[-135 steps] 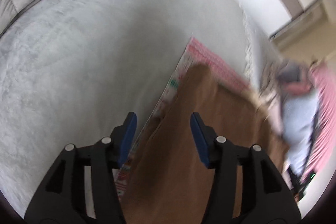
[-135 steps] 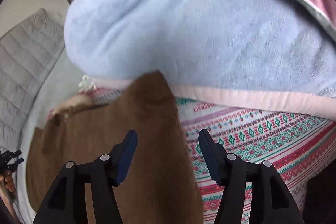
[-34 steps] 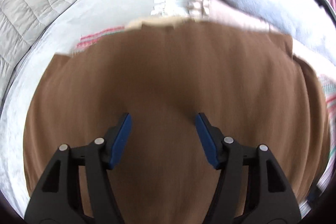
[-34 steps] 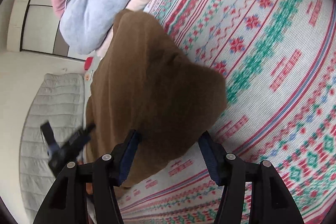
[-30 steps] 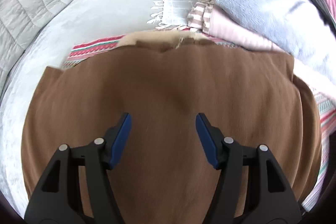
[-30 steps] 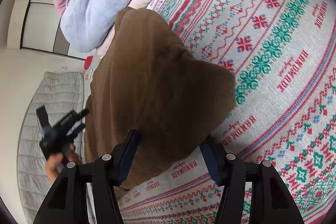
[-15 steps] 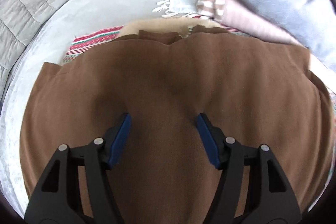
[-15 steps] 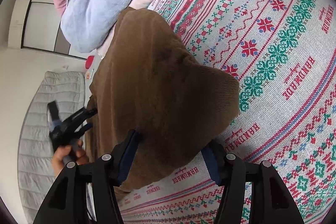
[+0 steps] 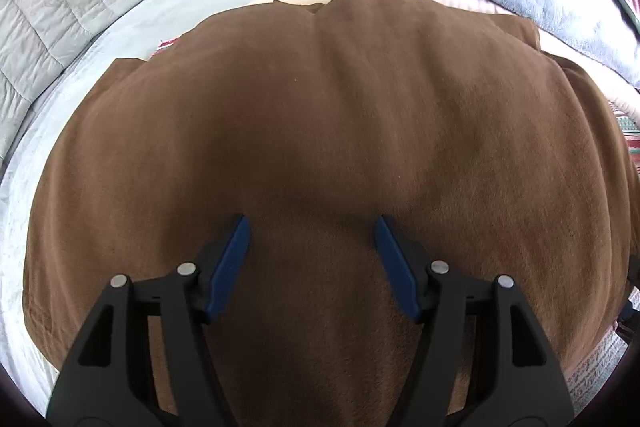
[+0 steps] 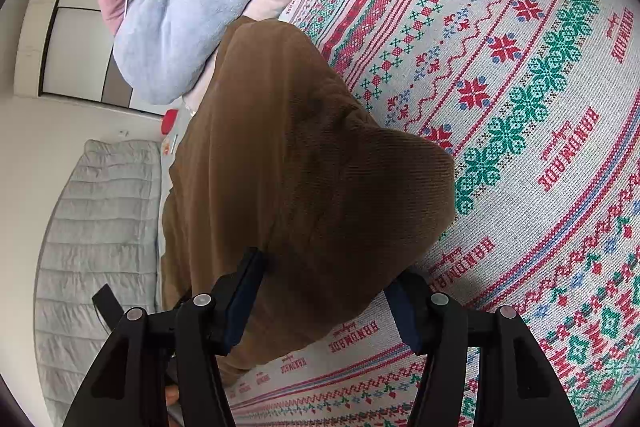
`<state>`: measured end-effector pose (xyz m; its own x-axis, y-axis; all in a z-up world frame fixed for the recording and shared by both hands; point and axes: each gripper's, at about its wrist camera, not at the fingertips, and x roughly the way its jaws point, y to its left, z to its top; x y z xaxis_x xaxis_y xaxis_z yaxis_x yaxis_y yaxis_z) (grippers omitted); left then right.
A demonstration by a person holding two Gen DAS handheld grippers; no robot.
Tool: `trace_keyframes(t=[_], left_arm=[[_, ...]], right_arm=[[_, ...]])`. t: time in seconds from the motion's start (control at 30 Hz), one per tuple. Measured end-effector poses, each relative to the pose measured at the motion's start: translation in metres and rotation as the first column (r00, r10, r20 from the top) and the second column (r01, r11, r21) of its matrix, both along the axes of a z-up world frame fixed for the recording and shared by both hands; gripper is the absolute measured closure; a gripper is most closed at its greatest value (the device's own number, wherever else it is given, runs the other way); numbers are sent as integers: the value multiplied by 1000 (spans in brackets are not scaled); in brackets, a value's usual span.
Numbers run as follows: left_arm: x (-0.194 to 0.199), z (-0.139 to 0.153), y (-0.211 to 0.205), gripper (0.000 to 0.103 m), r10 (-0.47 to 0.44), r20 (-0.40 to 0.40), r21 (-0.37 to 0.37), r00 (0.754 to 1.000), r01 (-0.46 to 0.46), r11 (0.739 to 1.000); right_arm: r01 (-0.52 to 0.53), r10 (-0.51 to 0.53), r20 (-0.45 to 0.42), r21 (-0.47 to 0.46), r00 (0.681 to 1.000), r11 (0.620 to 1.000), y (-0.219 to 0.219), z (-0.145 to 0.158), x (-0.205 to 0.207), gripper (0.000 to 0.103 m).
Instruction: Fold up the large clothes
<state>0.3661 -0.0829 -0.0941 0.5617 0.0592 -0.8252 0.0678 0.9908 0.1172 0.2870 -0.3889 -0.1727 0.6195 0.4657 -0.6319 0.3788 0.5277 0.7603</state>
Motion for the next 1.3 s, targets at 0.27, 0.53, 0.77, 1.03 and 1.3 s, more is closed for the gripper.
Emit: trace_keyframes(t=[0.27, 0.53, 0.77, 1.03, 1.3], left_arm=[[-14, 9, 3, 35, 8, -4, -28, 1000, -8, 1000], [-54, 17, 0, 35, -42, 4, -20, 999, 42, 999], [-55, 1, -5, 35, -34, 6, 20, 999, 34, 999], [-64, 21, 20, 35, -18, -17, -97, 1000, 16, 995], [-78, 31, 143, 35, 222, -50, -212, 974, -228, 950]], right_arm=[[-2, 2, -2, 1, 1000, 1000, 0, 0, 1, 42], [5, -5, 0, -3, 1000, 1000, -1, -1, 2, 42], [7, -7, 2, -3, 1000, 1000, 0, -1, 0, 42], [122, -133, 46, 180, 990, 976, -15, -6, -15, 40], [173, -190, 103, 155, 976, 973, -9, -6, -19, 40]])
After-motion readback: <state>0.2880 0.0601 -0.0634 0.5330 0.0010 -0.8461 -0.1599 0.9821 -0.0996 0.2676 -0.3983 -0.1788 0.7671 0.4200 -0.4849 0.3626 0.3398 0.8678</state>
